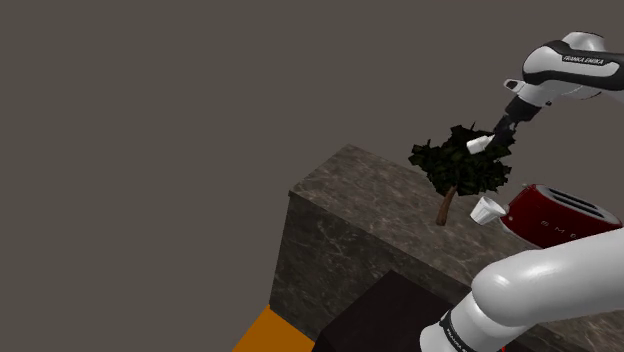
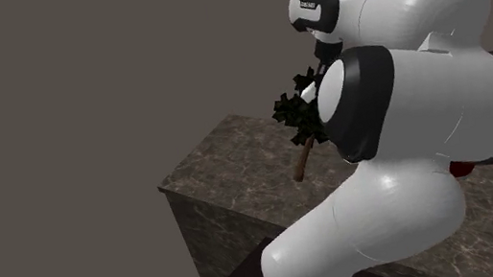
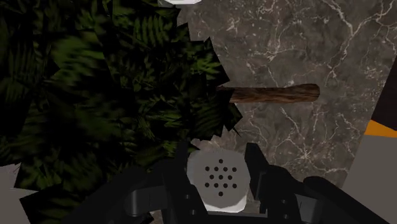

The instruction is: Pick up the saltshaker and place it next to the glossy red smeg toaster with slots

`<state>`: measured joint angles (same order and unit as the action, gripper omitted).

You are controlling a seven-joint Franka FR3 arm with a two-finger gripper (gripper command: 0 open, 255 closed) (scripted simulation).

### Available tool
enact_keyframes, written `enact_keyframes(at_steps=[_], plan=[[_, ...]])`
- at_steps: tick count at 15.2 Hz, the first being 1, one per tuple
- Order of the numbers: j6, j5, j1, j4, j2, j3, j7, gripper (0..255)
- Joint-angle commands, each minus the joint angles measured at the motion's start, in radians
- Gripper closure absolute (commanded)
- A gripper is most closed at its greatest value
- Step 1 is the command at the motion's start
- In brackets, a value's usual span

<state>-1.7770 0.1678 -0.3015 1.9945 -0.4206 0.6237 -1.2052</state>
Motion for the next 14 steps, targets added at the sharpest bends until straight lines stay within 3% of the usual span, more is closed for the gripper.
enact_keyframes(at_steps=[1, 14], plan=[[0.021, 0.056, -0.035, 0.024, -0.053, 0.003, -0.023, 255], [0.111, 0.185, -0.163, 0.043, -0.221, 0.147, -0.261, 255]])
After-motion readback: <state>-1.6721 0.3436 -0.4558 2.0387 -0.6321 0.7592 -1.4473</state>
